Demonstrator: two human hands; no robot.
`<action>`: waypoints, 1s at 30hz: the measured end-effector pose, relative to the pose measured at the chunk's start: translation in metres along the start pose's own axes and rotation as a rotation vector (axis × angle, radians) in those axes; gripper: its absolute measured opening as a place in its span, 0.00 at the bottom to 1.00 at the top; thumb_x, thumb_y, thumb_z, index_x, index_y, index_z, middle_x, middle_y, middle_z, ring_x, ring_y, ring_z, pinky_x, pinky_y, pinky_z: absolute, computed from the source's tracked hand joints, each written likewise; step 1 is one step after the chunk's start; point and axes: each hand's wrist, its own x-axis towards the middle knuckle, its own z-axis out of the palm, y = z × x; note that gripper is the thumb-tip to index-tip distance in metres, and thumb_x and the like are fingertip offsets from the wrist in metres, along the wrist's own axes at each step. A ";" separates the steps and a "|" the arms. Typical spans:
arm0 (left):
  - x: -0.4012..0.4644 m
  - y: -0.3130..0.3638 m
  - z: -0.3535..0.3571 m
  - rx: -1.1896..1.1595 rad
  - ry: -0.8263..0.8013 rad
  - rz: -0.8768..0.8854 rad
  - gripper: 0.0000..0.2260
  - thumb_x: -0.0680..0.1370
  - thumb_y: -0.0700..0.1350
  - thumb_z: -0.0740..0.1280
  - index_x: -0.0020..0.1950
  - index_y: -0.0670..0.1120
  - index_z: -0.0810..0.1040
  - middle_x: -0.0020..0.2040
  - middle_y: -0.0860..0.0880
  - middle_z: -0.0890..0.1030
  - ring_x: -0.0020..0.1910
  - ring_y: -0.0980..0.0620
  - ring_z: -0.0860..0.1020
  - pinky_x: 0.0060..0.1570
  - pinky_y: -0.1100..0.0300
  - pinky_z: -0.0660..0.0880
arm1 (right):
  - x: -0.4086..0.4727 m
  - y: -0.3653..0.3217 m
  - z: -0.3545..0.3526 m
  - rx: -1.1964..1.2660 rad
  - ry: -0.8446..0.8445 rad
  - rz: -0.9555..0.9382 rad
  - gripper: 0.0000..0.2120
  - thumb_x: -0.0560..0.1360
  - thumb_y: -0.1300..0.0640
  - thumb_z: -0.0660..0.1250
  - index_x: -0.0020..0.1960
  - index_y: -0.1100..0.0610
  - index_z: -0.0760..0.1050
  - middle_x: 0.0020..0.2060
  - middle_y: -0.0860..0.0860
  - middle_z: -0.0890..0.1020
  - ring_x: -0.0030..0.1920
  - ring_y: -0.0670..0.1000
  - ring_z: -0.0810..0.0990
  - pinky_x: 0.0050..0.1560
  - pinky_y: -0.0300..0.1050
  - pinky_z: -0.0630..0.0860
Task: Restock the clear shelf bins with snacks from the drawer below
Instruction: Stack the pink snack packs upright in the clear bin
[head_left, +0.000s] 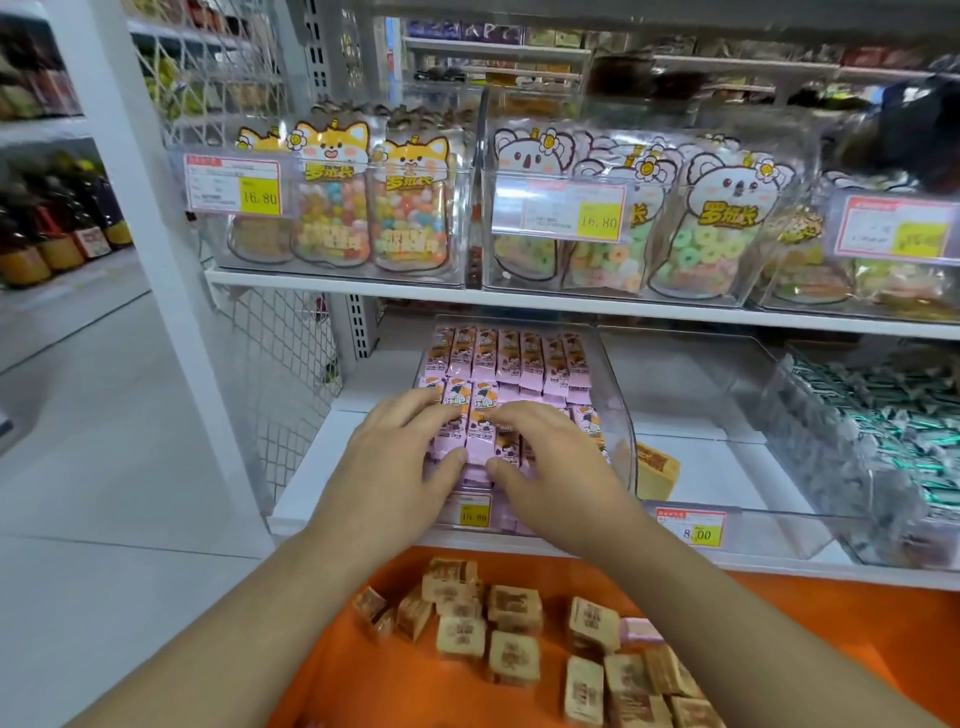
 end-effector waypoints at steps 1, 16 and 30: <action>-0.002 0.003 -0.001 -0.015 -0.002 0.013 0.21 0.81 0.56 0.68 0.74 0.58 0.74 0.76 0.59 0.69 0.76 0.56 0.64 0.76 0.50 0.66 | -0.003 -0.001 -0.003 0.023 0.000 0.007 0.23 0.82 0.48 0.68 0.76 0.45 0.70 0.72 0.41 0.73 0.70 0.40 0.67 0.69 0.33 0.60; -0.064 0.101 0.044 -0.253 -0.355 0.111 0.18 0.80 0.60 0.67 0.69 0.58 0.77 0.65 0.62 0.76 0.62 0.63 0.74 0.62 0.62 0.73 | -0.135 0.070 -0.059 0.067 -0.023 0.169 0.06 0.80 0.54 0.71 0.56 0.49 0.79 0.51 0.43 0.82 0.51 0.42 0.81 0.50 0.41 0.79; -0.168 0.106 0.273 -0.180 -0.959 0.015 0.22 0.79 0.57 0.71 0.70 0.51 0.77 0.67 0.50 0.79 0.66 0.49 0.77 0.57 0.60 0.73 | -0.251 0.247 0.061 -0.040 -0.829 0.537 0.17 0.71 0.51 0.67 0.59 0.41 0.76 0.56 0.47 0.82 0.55 0.54 0.81 0.53 0.46 0.79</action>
